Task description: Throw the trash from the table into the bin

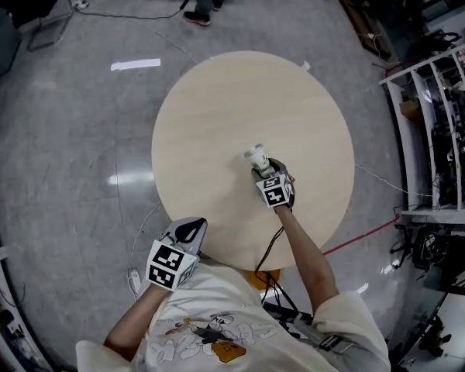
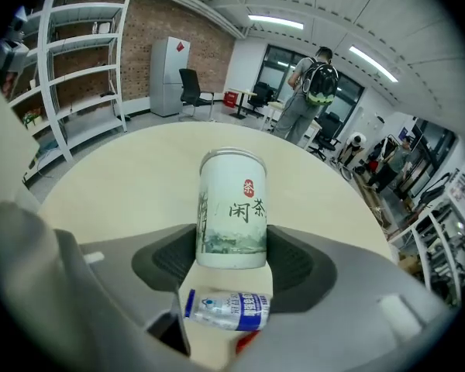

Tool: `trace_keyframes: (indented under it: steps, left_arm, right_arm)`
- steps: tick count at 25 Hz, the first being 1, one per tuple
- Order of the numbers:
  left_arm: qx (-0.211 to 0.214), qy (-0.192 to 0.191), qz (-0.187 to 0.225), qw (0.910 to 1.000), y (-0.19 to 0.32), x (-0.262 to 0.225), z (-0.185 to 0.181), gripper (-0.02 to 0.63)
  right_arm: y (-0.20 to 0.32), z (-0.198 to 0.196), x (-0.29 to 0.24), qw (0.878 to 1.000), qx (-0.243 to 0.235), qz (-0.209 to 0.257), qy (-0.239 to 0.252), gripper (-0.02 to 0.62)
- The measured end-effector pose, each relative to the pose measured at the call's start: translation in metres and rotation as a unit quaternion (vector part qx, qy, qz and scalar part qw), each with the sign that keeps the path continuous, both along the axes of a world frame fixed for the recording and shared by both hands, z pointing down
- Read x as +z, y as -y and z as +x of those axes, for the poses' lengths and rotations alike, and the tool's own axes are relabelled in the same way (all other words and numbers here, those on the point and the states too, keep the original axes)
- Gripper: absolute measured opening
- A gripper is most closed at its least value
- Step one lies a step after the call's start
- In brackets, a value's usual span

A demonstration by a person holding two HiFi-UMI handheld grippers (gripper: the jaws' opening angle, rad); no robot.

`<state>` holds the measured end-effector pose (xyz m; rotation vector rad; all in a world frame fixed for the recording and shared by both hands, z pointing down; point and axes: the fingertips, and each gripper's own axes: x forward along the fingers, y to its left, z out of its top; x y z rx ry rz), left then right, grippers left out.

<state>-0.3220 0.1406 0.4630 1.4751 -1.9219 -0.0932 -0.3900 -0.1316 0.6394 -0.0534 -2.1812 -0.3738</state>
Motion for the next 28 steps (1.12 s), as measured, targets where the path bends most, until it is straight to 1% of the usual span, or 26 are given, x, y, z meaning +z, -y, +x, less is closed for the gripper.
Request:
trace_keyframes:
  steps: [7, 12, 17, 22, 28]
  left_arm:
    - [0.015, 0.01, 0.011, 0.9998, -0.002, -0.008, 0.012, 0.006]
    - [0.036, 0.017, 0.023, 0.999, 0.0, -0.01, 0.021, 0.006]
    - [0.075, 0.02, 0.03, 0.9965, 0.021, -0.017, 0.038, 0.006]
    - [0.116, 0.02, 0.034, 0.9924, 0.04, -0.019, 0.059, 0.006]
    - [0.158, 0.022, 0.039, 0.9865, 0.058, -0.03, 0.092, 0.006]
  right_arm:
    - [-0.03, 0.012, -0.027, 0.999, -0.002, -0.019, 0.032, 0.284]
    - [-0.05, 0.03, -0.042, 0.998, 0.003, -0.032, 0.055, 0.284]
    - [-0.058, 0.052, -0.069, 0.995, 0.021, -0.048, 0.083, 0.284]
    - [-0.061, 0.074, -0.084, 0.992, 0.04, -0.065, 0.103, 0.284]
    - [-0.055, 0.118, -0.106, 0.988, 0.068, -0.068, 0.12, 0.284]
